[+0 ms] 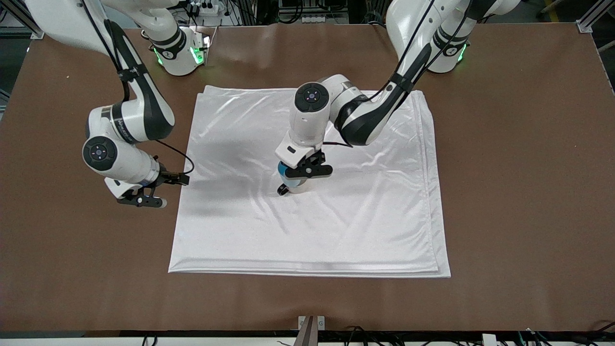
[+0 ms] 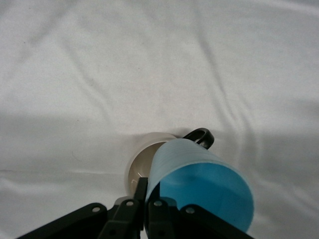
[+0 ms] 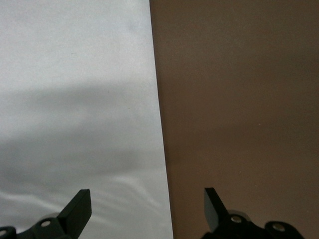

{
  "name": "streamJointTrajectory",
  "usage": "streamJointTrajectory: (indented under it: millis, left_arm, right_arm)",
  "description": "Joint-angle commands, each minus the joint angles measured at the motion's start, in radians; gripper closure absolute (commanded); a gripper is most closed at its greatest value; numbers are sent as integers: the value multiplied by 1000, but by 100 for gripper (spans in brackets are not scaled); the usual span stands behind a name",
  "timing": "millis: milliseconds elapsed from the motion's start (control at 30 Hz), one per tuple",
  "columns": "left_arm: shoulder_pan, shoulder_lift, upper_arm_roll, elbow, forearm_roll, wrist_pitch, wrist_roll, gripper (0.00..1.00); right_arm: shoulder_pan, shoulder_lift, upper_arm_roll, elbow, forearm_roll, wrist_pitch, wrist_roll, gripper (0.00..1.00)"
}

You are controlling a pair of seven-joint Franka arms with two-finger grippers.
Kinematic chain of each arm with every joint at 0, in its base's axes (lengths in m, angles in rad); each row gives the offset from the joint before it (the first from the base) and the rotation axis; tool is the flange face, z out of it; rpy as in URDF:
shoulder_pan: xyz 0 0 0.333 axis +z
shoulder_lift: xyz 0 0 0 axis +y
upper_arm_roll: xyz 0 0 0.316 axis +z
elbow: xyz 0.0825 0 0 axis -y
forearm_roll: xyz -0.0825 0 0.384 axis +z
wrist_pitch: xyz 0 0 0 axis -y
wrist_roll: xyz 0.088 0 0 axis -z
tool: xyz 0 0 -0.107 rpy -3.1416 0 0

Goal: Place blue cup into white mug on cloth

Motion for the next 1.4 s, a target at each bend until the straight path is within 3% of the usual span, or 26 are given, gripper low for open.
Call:
streamJointTrajectory:
  millis: [0,400,500,533,567,600,633,900,1000,1200,1367]
  left_arm:
    - [-13,8,12,19,34,0,-31,100]
    - [-12,11,12,1,34,-2,-46,100]
    - [-10,11,12,1,35,-3,-54,89]
    - [-10,11,12,1,35,-3,-54,78]
    - [-10,11,12,1,35,-5,-54,52]
    - [-12,11,13,1,35,-5,-54,4]
    - [-13,11,13,-1,37,-7,-56,0]
    - [-10,-1,13,4,35,-10,-60,0]
    - [-7,-7,13,6,34,-11,-62,0]
    - [1,-39,13,12,34,-53,-60,0]
    - [45,-100,13,12,34,-105,-59,0]
  right_arm:
    - [-33,-88,12,-26,-13,-72,-44,0]
    - [-87,-154,14,100,-8,-300,-179,0]
    - [-85,-159,17,182,-5,-400,-179,0]
    - [-85,-159,18,214,-2,-434,-181,0]
    - [-87,-157,18,242,-1,-461,-181,0]
    - [-87,-157,18,264,-1,-483,-181,0]
    - [-85,-159,18,287,-1,-503,-181,0]
    - [-87,-193,17,428,2,-623,-236,0]
    - [-88,-219,14,436,21,-624,-259,0]
    - [-127,-274,12,436,151,-597,-276,0]
    - [-130,-323,12,430,157,-558,-276,0]
